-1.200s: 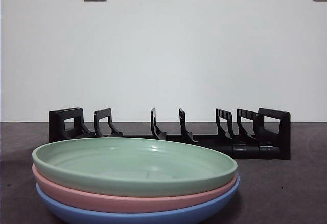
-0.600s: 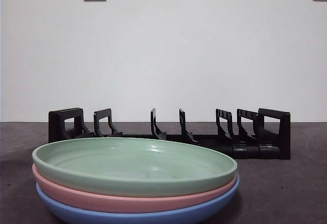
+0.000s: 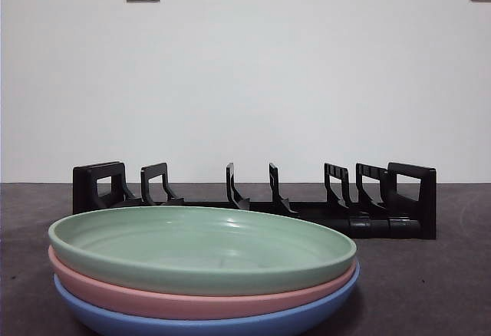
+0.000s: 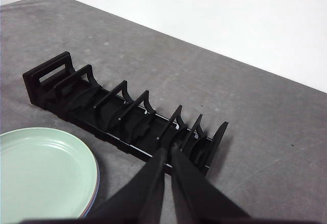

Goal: Place the plate

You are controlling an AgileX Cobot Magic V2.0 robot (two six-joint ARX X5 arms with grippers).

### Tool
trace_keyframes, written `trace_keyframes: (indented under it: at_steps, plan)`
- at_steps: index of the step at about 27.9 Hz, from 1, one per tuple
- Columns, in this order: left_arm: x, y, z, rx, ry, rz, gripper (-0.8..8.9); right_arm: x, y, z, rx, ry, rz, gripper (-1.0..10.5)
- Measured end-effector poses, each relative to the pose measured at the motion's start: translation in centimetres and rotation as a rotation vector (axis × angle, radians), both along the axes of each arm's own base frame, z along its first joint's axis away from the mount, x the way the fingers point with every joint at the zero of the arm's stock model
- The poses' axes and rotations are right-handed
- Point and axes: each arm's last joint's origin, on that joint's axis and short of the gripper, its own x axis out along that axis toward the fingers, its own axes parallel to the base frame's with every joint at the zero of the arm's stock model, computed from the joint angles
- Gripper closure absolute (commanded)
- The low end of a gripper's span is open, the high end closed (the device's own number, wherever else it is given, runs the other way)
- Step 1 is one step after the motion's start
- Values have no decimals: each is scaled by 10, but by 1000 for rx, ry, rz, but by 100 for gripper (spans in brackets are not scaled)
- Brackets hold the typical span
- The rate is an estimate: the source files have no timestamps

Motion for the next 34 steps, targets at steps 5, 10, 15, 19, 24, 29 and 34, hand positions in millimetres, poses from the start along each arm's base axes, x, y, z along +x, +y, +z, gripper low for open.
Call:
trace_keyframes:
  at_steps: [5, 10, 15, 19, 24, 29, 34]
  plan:
    - [8, 6, -51, -11, 130, -14, 806, 0, 0, 0, 0, 0, 0, 924]
    - [7, 11, -51, -19, 132, 18, 806, 0, 0, 0, 0, 0, -1, 924]
    - [7, 11, -51, -55, 129, 23, 806, 0, 0, 0, 0, 0, -1, 924]
    - [7, 11, -51, -66, 126, 21, 806, 0, 0, 0, 0, 0, -1, 924]
    - [7, 11, -51, -69, 126, 21, 806, 0, 0, 0, 0, 0, -1, 924]
    - [7, 11, -51, -69, 126, 21, 806, 0, 0, 0, -8, -6, -3, 924]
    - [7, 11, -51, -69, 126, 21, 806, 5, -7, -8, -30, -29, -111, 924]
